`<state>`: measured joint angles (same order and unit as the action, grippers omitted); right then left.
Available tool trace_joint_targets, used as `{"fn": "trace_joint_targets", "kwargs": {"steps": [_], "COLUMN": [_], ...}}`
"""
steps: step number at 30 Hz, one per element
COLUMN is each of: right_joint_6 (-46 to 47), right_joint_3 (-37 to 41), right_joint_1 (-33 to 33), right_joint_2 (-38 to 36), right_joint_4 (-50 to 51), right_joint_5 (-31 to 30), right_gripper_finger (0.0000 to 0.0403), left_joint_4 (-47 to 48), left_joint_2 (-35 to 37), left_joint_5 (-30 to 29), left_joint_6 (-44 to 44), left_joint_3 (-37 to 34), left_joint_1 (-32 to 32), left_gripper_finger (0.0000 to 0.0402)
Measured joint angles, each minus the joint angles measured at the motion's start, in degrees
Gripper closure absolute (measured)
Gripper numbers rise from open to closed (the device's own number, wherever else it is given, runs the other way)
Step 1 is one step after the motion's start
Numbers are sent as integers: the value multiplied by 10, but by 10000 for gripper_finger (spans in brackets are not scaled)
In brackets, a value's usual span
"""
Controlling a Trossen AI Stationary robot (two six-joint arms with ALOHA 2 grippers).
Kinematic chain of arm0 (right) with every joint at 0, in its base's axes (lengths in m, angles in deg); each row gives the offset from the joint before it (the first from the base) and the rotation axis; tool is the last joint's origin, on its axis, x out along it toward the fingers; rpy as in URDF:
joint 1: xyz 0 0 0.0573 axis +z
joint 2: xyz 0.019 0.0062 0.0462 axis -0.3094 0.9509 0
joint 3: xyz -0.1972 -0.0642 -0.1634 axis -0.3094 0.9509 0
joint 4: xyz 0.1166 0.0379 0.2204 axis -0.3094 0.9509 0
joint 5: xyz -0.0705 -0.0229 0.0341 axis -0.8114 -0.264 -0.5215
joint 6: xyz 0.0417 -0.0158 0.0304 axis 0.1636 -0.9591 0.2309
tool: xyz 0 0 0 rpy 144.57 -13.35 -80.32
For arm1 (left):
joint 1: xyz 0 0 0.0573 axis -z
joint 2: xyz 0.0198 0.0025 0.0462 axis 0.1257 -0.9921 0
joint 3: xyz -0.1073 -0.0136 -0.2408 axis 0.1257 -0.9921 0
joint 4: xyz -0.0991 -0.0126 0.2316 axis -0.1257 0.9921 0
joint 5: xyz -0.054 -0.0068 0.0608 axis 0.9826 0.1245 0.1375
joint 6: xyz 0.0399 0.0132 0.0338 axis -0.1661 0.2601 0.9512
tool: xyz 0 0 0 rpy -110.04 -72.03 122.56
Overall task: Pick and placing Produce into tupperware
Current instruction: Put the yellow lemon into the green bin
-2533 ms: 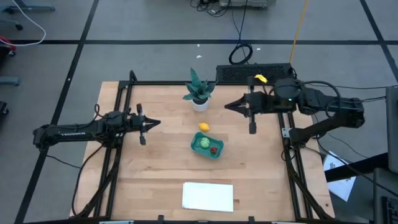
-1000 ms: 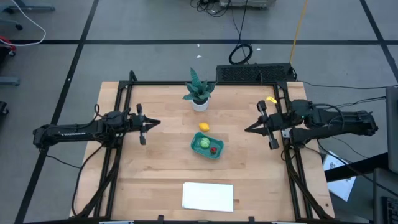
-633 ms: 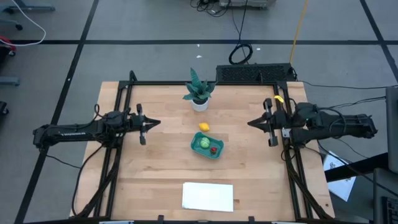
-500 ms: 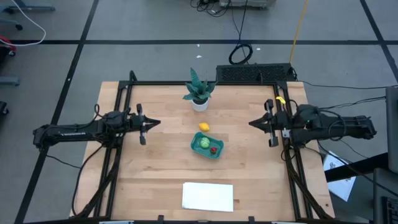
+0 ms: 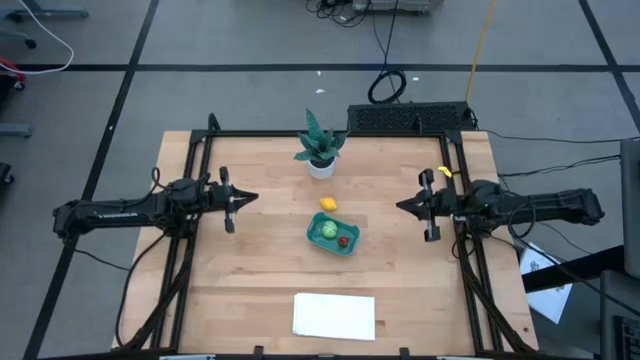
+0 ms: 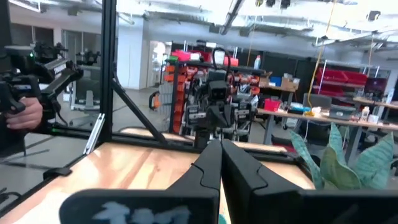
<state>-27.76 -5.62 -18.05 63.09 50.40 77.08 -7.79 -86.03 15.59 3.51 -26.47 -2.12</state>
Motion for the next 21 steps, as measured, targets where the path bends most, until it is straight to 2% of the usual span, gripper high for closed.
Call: {"fn": "trace_joint_targets", "kwargs": {"steps": [6, 21], "right_joint_6": [-2, -10], "right_joint_3": [37, 63], "right_joint_1": [-14, -33], "right_joint_2": [0, 0], "right_joint_4": [-51, -47], "right_joint_5": [-2, 0], "right_gripper_finger": [403, 403], "left_joint_4": [0, 3], "left_joint_2": [0, 0], "left_joint_5": [0, 0], "left_joint_6": [-2, 3], "left_joint_3": [0, 0], "left_joint_1": [0, 0], "left_gripper_finger": [376, 376]}}
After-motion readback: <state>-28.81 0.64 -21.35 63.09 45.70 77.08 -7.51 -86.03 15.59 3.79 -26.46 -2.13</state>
